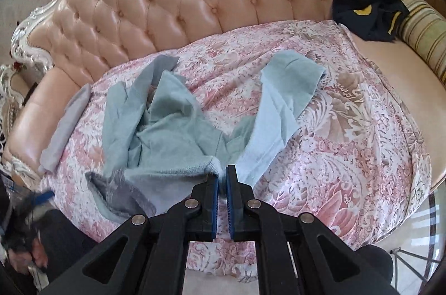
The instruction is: Fold clothes
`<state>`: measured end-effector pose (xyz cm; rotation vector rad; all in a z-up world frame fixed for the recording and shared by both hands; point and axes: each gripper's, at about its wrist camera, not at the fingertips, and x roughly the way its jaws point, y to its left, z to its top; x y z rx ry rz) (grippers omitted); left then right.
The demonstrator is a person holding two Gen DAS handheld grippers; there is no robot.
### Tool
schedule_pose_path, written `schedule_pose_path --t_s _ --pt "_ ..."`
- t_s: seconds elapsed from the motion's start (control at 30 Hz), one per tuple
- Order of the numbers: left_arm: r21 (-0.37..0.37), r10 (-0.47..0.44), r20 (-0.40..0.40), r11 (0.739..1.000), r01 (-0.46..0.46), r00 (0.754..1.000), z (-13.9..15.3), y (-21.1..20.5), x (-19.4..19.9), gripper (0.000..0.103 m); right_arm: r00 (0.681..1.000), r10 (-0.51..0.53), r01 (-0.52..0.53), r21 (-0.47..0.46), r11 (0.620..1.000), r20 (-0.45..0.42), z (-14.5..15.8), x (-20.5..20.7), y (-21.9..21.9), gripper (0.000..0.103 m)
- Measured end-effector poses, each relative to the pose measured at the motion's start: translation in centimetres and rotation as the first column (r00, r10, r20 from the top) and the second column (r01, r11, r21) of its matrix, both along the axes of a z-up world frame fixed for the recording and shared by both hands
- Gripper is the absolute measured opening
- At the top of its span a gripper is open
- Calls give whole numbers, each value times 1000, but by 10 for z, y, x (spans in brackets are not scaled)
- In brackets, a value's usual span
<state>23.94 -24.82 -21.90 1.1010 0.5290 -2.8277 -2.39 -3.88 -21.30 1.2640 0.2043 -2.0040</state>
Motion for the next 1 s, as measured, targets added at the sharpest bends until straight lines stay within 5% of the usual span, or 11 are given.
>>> schedule_pose_path --t_s 0.13,0.5,0.53,0.6,0.77,0.83,0.9,0.93,1.0 --pt "-10 -181 64 983 182 981 -13 -10 -39 70 998 54 -53 39 998 -34 0 11 1 7" --pt "22 -412 245 907 420 878 -53 -16 -111 69 969 216 -200 138 970 -118 -1 34 8 7" --pt "29 -439 269 894 448 857 -57 -12 -114 65 962 240 -221 150 964 -127 -1 37 8 7" --pt "48 -468 296 878 476 833 -58 -8 -115 39 947 287 -261 173 950 -145 -1 42 9 7" --pt "88 -497 319 864 497 807 -55 -3 -109 27 884 419 -374 226 900 -206 7 52 16 8" --pt "77 -498 319 861 502 806 -52 2 -105 23 845 483 -424 265 866 -228 9 58 15 22" --pt "62 -500 317 859 509 806 -49 7 -99 22 794 552 -469 320 823 -256 10 65 13 73" --pt "49 -499 318 858 512 806 -47 11 -97 22 760 584 -478 365 799 -284 11 71 12 84" --pt "18 -499 325 852 523 803 -44 20 -92 22 699 637 -496 422 759 -324 9 79 9 87"
